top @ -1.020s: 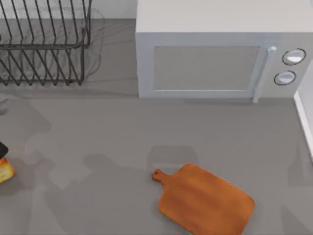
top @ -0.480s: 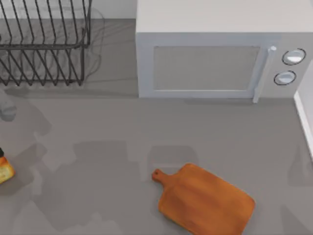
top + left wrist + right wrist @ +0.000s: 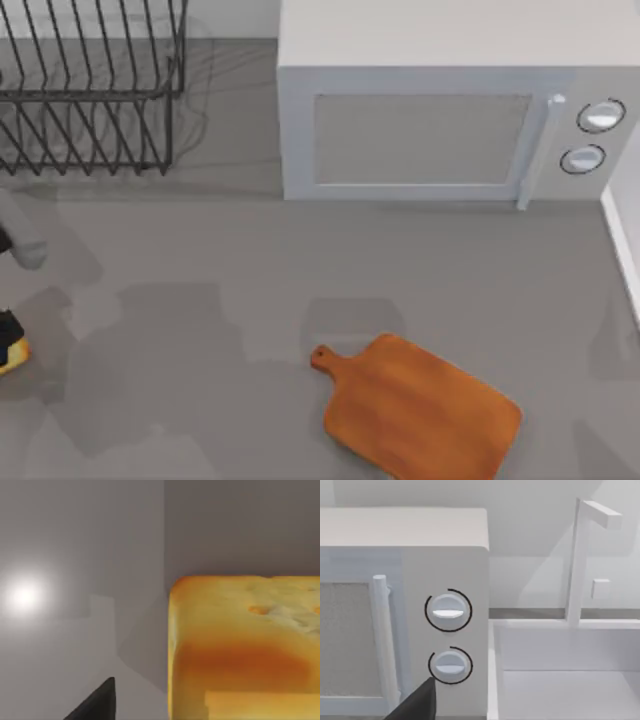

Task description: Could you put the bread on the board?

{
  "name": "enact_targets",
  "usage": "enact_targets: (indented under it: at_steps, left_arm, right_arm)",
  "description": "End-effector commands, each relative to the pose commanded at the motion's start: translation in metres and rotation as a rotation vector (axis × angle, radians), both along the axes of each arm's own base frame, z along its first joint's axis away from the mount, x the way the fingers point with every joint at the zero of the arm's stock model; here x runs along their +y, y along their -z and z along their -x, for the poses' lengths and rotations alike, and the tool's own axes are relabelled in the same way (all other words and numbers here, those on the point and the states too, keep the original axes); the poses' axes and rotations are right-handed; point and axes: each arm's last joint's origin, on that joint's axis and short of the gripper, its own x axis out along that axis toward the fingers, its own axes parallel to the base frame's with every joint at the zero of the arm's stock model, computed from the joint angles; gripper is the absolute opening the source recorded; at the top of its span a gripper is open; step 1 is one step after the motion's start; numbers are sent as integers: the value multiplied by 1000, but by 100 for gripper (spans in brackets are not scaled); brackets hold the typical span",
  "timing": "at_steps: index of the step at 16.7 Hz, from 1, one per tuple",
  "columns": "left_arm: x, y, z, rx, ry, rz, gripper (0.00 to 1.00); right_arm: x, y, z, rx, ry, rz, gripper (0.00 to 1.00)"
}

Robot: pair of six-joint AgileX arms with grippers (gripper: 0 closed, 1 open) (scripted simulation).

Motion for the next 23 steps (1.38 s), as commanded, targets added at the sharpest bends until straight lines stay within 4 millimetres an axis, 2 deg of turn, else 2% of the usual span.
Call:
enact_targets:
  at_steps: [4, 8, 21, 23]
  left_arm:
    - [0, 30, 2, 5, 0, 1, 100]
    - [0, 33, 3, 9, 0, 1, 100]
    - [0, 33, 3, 9, 0, 1, 2]
    - [0, 33, 3, 9, 0, 1, 0]
  right_arm:
    - [0, 0, 0, 0, 0, 0, 100]
    - [0, 0, 0, 0, 0, 0, 100]
    - [0, 0, 0, 0, 0, 0, 100]
    - [0, 0, 0, 0, 0, 0, 100]
